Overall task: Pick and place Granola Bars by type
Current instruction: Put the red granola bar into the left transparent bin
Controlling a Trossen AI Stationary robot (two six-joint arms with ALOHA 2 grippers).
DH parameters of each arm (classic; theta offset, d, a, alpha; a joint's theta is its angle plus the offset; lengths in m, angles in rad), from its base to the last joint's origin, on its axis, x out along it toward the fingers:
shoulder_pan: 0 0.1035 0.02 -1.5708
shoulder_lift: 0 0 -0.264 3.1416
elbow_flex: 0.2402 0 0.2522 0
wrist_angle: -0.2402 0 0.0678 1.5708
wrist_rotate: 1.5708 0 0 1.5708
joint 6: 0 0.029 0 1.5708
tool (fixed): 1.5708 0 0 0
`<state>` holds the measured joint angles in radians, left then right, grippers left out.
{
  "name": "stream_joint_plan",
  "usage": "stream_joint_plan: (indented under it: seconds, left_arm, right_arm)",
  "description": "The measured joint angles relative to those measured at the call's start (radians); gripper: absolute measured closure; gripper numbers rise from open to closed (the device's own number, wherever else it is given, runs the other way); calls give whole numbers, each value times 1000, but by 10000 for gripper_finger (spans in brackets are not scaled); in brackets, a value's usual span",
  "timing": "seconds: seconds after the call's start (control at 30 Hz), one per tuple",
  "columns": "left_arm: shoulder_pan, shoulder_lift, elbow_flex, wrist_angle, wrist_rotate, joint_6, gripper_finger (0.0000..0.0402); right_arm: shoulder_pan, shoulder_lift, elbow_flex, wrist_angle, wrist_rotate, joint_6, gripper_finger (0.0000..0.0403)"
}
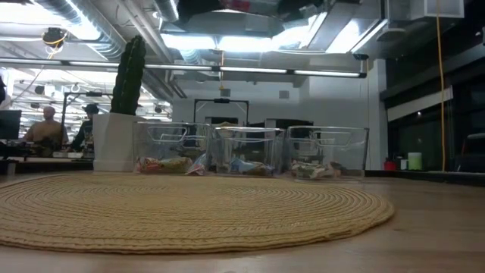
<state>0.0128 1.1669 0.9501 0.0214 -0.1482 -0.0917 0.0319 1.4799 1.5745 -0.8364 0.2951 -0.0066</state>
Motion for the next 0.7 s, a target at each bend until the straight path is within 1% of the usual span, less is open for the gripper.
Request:
stream_joint_plan:
  seconds: [0.27,0.37,0.5,0.7]
  left_arm:
    - [0,79,0,42,10,-7,163]
    - [0,91,0,67,10,-17,175]
    - [3,91,0,95,7,-13,209]
    - [11,91,0,92,25,-25,285]
  right_arm:
    - [-3,0,0,6,0,-31,385]
    - [-3,0,0,1,-1,-33,385]
    - [-3,0,0,-5,-1,-49,385]
    - [-8,0,0,-4,-1,-58,385]
